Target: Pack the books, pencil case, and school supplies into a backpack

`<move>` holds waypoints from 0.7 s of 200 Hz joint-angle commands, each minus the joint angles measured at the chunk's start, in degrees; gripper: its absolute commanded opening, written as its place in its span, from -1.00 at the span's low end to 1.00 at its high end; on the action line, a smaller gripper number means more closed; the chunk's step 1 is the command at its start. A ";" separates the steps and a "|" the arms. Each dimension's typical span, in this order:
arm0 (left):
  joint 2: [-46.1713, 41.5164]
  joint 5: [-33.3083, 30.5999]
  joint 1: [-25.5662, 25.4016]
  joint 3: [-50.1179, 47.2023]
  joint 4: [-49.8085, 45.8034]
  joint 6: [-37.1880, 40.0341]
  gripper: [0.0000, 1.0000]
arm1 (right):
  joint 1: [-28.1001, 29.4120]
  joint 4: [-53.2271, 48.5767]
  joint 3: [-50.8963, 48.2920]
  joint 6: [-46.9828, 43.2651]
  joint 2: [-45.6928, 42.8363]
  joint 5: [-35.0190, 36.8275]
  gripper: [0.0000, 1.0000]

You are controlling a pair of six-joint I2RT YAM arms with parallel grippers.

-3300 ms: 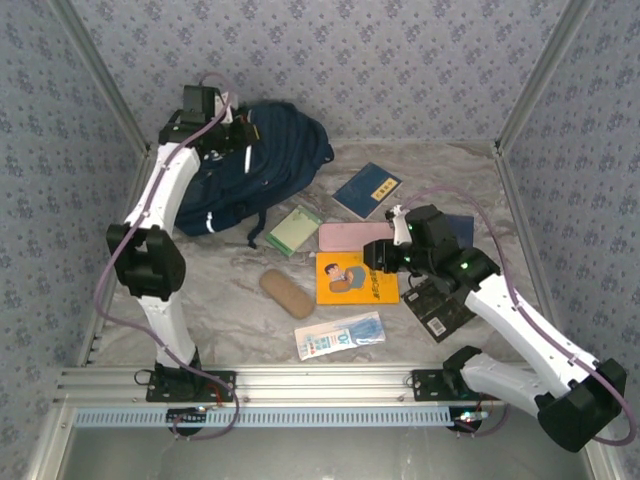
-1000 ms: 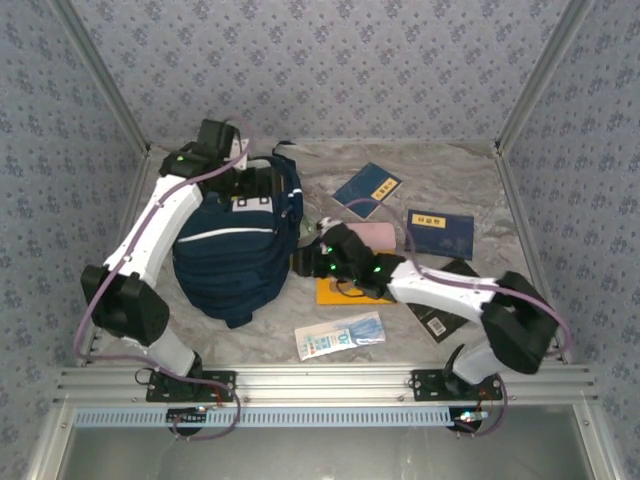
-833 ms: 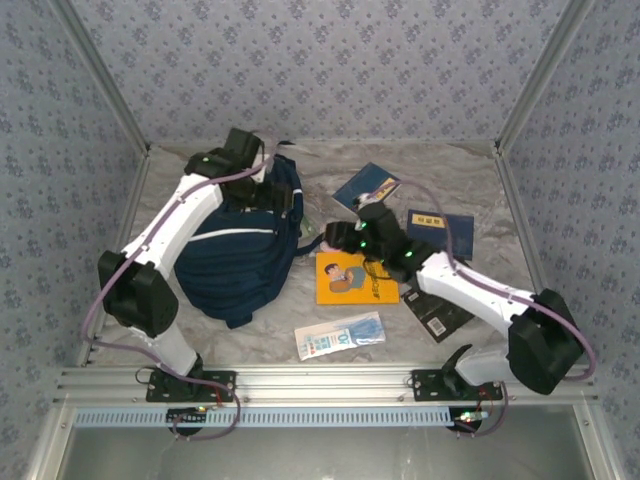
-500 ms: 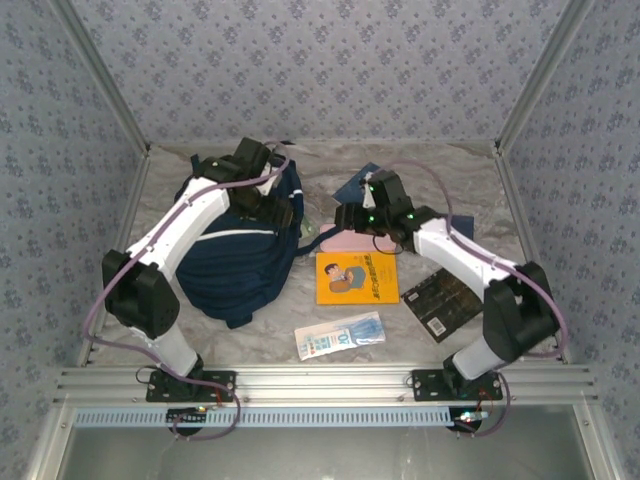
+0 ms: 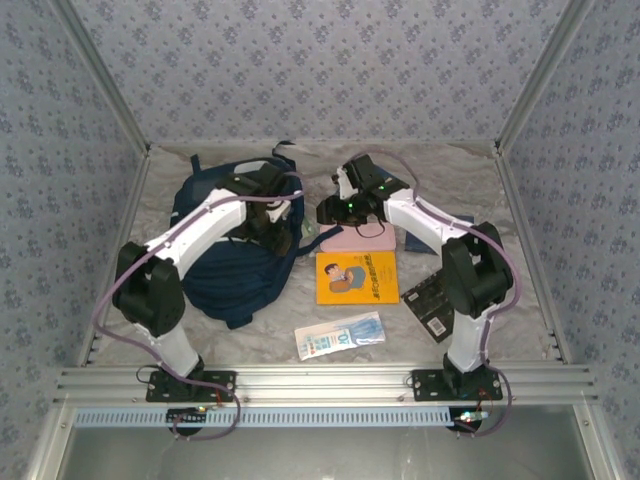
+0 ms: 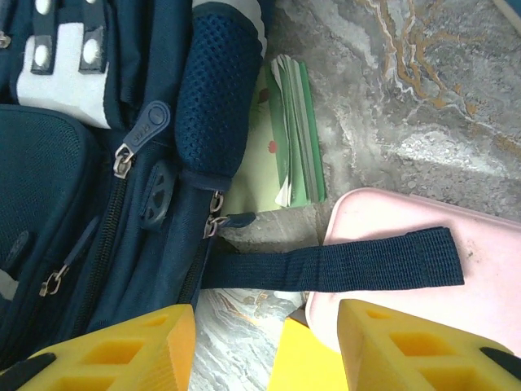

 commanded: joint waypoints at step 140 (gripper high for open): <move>-15.15 -7.38 -5.58 -5.00 3.27 10.46 -1.00 | -0.93 -12.20 25.46 1.32 12.38 -5.51 -0.05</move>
